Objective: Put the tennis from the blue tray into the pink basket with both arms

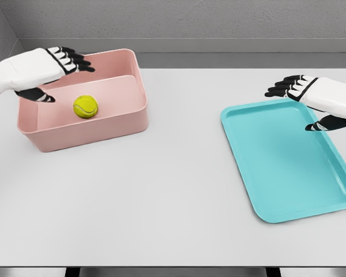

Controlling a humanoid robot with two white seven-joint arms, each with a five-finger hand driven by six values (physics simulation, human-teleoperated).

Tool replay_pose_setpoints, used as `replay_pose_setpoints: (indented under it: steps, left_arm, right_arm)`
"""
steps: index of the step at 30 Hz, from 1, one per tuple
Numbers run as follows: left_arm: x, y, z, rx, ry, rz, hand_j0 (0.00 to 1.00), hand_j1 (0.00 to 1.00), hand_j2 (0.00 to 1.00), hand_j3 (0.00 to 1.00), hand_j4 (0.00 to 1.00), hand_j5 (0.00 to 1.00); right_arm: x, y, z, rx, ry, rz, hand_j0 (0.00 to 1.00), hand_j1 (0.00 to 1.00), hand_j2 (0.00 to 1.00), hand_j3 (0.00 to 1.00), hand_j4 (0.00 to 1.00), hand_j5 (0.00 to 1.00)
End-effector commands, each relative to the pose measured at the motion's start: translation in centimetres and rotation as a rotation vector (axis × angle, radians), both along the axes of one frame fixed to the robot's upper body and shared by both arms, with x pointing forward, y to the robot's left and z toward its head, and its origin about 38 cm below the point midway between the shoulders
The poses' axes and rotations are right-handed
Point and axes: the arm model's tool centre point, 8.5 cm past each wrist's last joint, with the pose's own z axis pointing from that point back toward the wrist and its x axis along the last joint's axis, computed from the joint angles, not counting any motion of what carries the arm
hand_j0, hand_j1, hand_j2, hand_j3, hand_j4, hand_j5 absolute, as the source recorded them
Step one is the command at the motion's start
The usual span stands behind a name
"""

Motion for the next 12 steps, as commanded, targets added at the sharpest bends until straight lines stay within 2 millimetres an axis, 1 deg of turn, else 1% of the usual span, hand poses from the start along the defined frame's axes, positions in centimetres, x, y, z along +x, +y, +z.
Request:
replay_pose_setpoints:
  steps: [1, 3, 4, 12]
  left_arm:
    - [-0.6, 0.4, 0.9, 0.011, -0.011, -0.003, 1.00, 1.00, 1.00, 1.00, 1.00, 1.00]
    - [-0.6, 0.7, 0.8, 0.016, -0.009, 0.003, 1.00, 1.00, 1.00, 1.00, 1.00, 1.00]
    - [-1.0, 1.7, 0.2, 0.036, 0.012, 0.023, 1.00, 1.00, 1.00, 1.00, 1.00, 1.00]
    - [-1.1, 1.8, 0.1, 0.037, 0.015, 0.023, 1.00, 1.00, 1.00, 1.00, 1.00, 1.00]
  right_arm:
    - [0.0, 0.0, 0.1, 0.006, 0.001, -0.002, 1.00, 1.00, 1.00, 1.00, 1.00, 1.00]
    - [0.0, 0.0, 0.1, 0.006, 0.001, -0.002, 1.00, 1.00, 1.00, 1.00, 1.00, 1.00]
    - [0.0, 0.0, 0.1, 0.006, 0.001, -0.002, 1.00, 1.00, 1.00, 1.00, 1.00, 1.00]
    - [0.0, 0.0, 0.1, 0.006, 0.001, -0.002, 1.00, 1.00, 1.00, 1.00, 1.00, 1.00]
